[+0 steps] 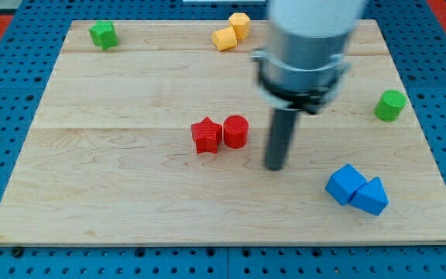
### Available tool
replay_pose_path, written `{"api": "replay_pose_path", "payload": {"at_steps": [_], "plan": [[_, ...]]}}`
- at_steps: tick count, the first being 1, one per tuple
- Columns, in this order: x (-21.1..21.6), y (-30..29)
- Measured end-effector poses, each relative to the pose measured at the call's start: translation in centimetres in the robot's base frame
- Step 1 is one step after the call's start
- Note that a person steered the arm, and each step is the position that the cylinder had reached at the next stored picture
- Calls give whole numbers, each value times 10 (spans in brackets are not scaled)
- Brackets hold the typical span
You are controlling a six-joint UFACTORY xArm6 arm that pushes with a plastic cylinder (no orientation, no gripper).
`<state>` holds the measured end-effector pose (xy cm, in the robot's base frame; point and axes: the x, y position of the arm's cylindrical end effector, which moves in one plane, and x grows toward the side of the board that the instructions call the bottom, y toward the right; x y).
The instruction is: Bring the green star towards the left side of the green circle
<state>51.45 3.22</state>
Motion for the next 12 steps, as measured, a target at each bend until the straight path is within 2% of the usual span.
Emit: {"api": "replay_pose_path", "payload": {"at_steps": [1, 2, 4, 5, 6, 7, 8, 9, 10, 11, 12], "plan": [[6, -119], [-47, -205], [-219, -310], [-296, -331], [-322, -266], [-281, -260], [-259, -222], [-216, -182], [-166, -184], [-162, -228], [-142, -245]]}}
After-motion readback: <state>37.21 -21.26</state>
